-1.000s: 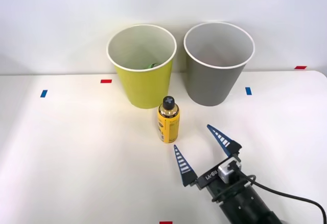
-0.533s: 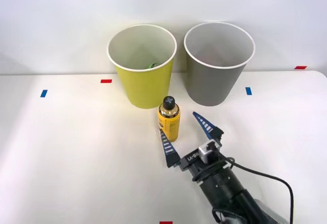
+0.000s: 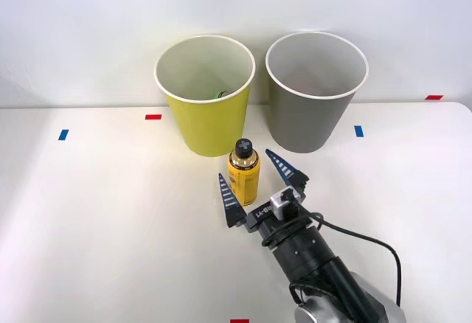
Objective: Put cans in the gray bin, plastic bottles in the light green bin
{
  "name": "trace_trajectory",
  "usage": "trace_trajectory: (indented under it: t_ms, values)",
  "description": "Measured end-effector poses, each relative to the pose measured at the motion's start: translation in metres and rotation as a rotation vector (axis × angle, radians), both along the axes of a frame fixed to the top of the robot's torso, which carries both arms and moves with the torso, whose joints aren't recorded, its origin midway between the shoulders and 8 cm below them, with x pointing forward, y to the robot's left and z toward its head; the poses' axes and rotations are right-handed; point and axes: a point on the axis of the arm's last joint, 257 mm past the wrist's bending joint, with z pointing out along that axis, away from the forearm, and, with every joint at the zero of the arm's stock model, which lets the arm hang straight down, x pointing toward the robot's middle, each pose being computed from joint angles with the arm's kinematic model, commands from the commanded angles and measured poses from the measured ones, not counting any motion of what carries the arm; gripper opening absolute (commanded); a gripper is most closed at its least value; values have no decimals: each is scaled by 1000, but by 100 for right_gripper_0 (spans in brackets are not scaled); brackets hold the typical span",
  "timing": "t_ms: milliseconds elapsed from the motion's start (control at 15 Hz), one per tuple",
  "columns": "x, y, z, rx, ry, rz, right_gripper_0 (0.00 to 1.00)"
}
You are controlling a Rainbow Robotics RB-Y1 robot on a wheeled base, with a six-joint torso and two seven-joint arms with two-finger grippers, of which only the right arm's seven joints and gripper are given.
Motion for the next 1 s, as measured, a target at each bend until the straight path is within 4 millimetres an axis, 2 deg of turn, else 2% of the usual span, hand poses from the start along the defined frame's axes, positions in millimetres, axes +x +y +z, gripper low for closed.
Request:
trace_trajectory:
  t_ms: [200, 600, 667, 733, 800, 1000]
  values:
    - [9, 0, 2, -3, 13, -10, 100]
    - [12, 2, 5, 4, 11, -25, 100]
    - [13, 3, 6, 4, 13, -27, 73]
    - [14, 3, 6, 2, 14, -30, 12]
    - [15, 4, 6, -2, 15, -32, 0]
    - [15, 2, 5, -11, 13, -36, 0]
